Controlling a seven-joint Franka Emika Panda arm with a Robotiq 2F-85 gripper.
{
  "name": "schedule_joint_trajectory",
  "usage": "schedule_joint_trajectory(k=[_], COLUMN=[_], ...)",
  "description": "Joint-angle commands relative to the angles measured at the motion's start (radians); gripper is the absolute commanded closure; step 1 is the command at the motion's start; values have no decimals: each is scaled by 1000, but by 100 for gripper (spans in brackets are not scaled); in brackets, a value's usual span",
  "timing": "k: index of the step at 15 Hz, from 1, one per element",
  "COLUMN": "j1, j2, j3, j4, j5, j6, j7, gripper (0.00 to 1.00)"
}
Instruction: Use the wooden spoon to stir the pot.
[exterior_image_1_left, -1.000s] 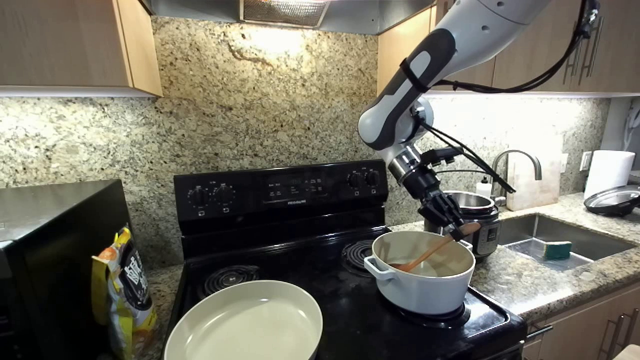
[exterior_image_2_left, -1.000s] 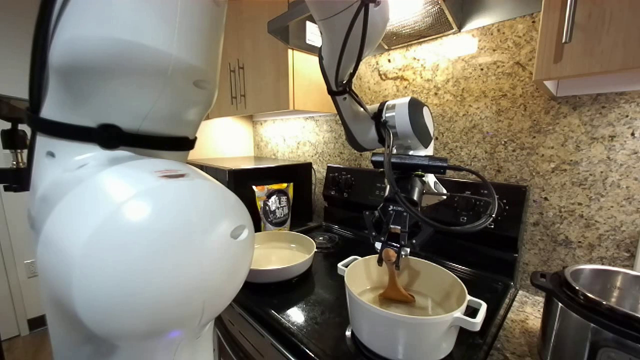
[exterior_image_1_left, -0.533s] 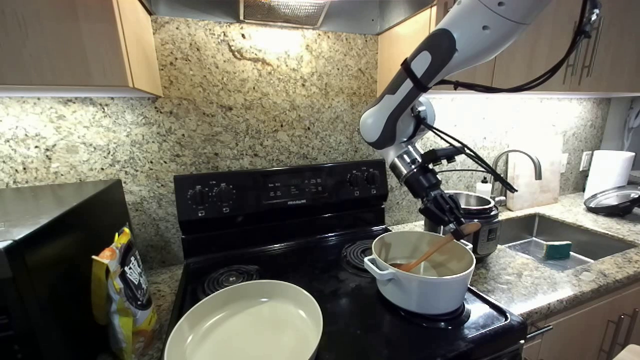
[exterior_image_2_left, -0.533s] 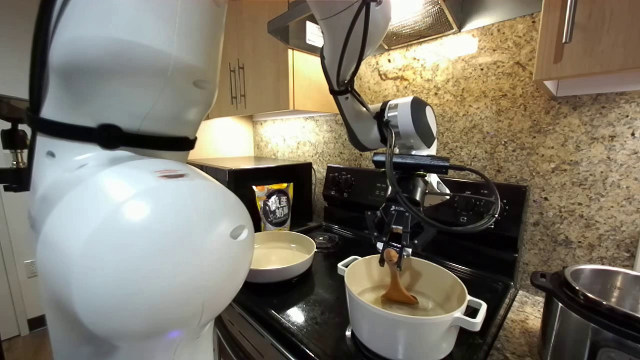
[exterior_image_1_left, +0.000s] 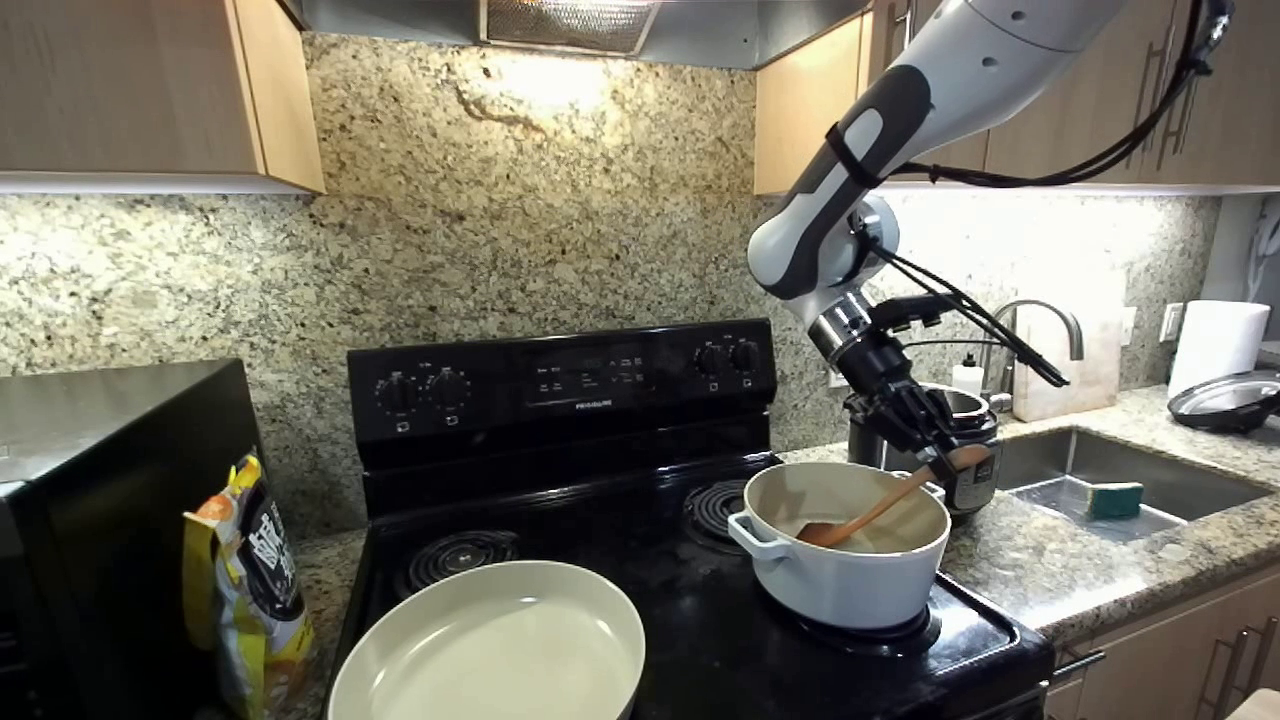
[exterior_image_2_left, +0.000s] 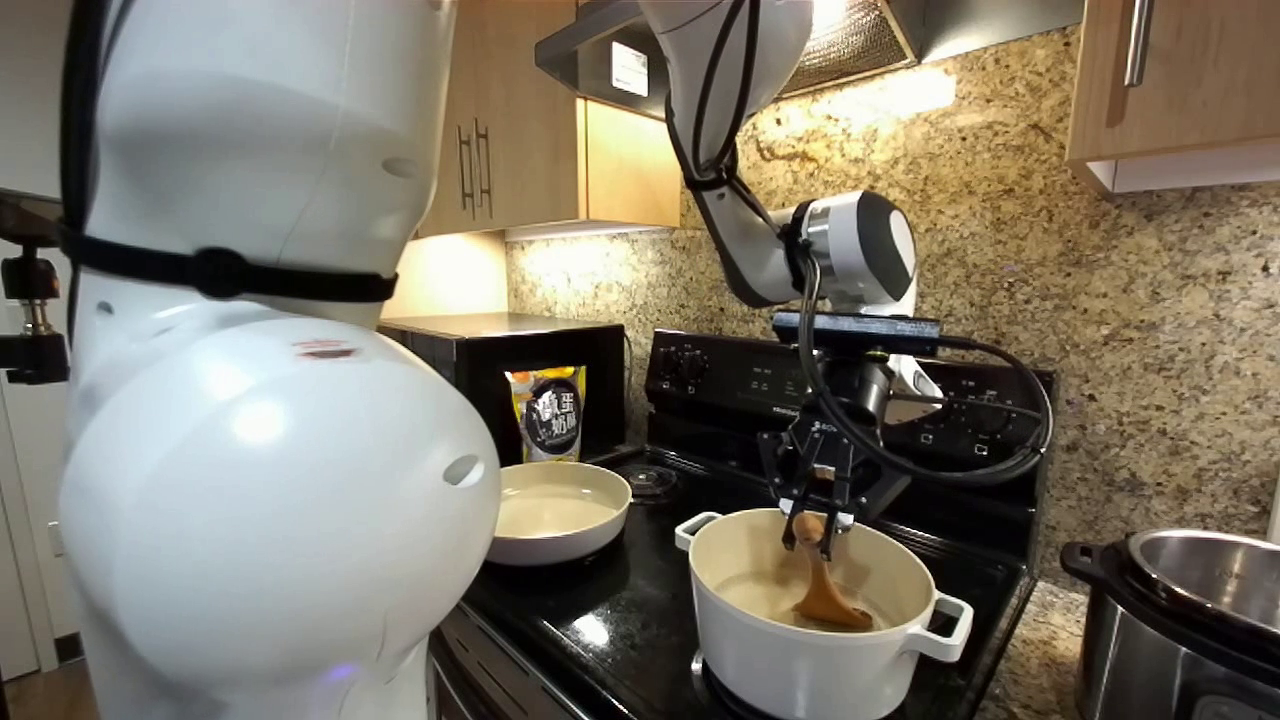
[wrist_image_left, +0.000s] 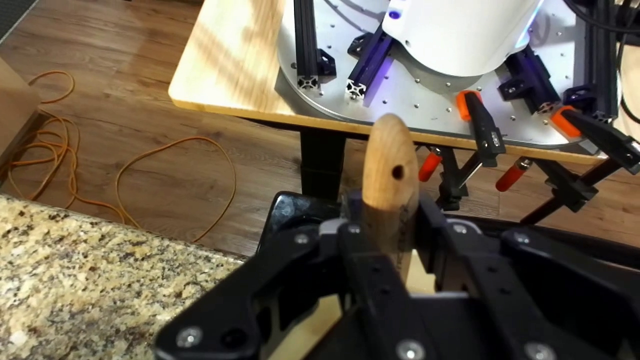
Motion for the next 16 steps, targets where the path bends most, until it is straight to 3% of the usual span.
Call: schedule_joint_trajectory(k=[1,6,16], j1=[-3,14,19], j2=[-14,-15,-12], j3=[9,30,34], j4=[-36,-51,-30], j5=[32,62,-27], j6=[13,12,-3], j7=[38,50,36], gripper=[92,92,92])
